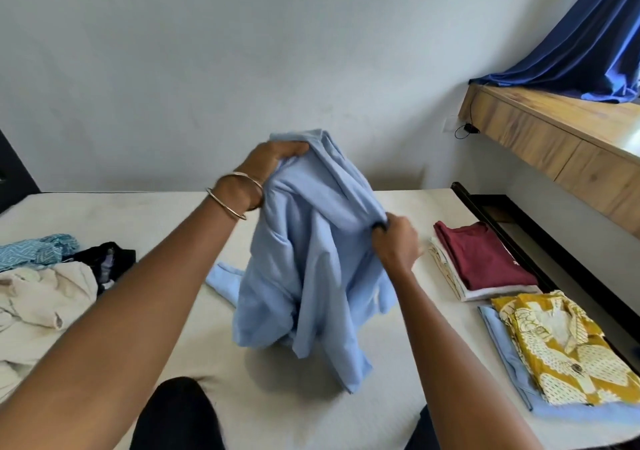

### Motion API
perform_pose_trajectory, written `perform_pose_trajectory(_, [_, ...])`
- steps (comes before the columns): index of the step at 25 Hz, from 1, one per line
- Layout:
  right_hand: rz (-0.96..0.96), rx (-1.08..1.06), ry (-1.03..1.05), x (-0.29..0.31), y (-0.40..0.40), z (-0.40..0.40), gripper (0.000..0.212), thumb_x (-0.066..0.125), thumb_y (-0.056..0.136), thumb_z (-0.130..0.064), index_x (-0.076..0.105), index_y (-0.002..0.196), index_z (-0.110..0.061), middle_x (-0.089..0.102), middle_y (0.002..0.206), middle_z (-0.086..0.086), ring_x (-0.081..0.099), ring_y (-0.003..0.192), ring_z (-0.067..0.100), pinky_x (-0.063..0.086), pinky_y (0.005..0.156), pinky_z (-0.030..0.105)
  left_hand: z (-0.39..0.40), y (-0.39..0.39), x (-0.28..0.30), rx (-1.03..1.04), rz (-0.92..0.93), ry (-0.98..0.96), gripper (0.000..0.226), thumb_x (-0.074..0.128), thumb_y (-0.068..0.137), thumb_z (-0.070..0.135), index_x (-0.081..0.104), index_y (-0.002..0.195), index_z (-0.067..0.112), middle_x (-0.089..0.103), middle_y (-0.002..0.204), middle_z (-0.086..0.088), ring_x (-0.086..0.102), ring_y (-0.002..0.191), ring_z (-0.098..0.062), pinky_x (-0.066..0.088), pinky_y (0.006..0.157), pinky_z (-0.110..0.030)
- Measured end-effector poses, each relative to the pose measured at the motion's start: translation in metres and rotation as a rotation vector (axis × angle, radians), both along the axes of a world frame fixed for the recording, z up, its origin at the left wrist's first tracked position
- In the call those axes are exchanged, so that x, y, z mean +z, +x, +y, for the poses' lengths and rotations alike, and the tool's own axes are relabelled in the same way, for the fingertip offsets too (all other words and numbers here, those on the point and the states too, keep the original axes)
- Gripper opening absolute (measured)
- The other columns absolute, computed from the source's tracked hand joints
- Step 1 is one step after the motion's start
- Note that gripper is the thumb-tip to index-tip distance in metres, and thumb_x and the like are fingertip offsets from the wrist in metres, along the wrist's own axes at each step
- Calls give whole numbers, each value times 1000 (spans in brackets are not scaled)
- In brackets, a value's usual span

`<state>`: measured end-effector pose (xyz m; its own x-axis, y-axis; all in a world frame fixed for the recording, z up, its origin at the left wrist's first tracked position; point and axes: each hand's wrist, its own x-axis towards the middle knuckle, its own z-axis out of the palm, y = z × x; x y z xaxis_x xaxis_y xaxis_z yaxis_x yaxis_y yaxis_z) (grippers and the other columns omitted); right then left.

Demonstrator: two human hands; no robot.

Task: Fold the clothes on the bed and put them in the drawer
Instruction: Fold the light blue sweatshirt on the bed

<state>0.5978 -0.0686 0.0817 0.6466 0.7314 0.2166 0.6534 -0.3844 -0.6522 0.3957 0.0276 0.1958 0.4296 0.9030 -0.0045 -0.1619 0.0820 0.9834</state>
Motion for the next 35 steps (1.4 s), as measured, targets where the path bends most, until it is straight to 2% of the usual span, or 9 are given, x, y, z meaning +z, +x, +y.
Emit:
perform_pose_trajectory(5, [-56,-145,256,101,25,-8,27,50,77,-4,71,92,-8,63,83,20,57,87,41,43,72,39,20,-84,29,-154,818,349,87,90,24,62,73,92,10,75,88,-3,70,78,-18,57,74,-33])
perform_pose_trajectory(9, [-27,-28,118,134,40,-19,17,46,69,-4,62,72,-2,43,64,10,47,76,39,43,68,36,19,-118,28,-403,1260,219,96,87,8,67,74,80,5,74,79,-13,70,67,-24,55,62,-30])
perform_pose_trajectory(14, [-59,91,-105,147,79,1,19,48,78,-2,66,85,3,60,85,17,55,82,33,45,69,34,56,-95,36,71,1338,604,63,82,40,64,59,67,12,66,71,-9,60,69,-27,44,62,-32])
perform_pose_trajectory(18, [-587,-241,-71,102,94,55,35,52,85,9,58,117,-4,56,119,22,47,117,44,36,97,59,93,-39,-22,793,1483,946,59,72,79,19,45,132,13,52,124,-24,48,117,-44,37,94,-56])
perform_pose_trajectory(24, [-223,516,-495,-90,52,58,22,68,87,-18,67,109,-17,68,109,8,59,112,30,45,94,36,40,11,-206,-400,1520,429,56,74,79,40,54,128,22,56,131,-10,55,117,-26,45,96,-35])
perform_pose_trajectory(27, [58,636,-738,-182,0,1,59,79,74,-51,60,119,-19,59,118,3,53,120,29,41,93,35,-10,-6,-288,-665,1743,196,106,83,61,53,27,147,24,28,148,-13,31,137,-34,40,103,-53])
perform_pose_trajectory(29, [-14,545,-950,-225,-16,-38,100,79,60,-67,34,142,-32,31,142,4,29,137,33,36,102,57,-34,-20,-317,-671,1807,167,134,85,53,56,-3,151,31,-1,153,-10,5,144,-37,31,99,-70])
perform_pose_trajectory(31, [-126,482,-1045,-251,-23,-71,117,80,58,-65,13,150,-38,10,151,5,11,143,35,23,101,75,-54,-26,-337,-476,1763,249,116,84,60,50,10,149,38,1,148,-5,12,142,-35,32,95,-73])
perform_pose_trajectory(35, [-78,215,-747,-241,-16,-68,34,65,72,-12,62,106,-13,61,105,15,60,101,42,49,81,60,-59,-17,-332,312,1375,174,40,62,79,9,67,112,32,36,128,-6,44,116,-36,46,86,-50])
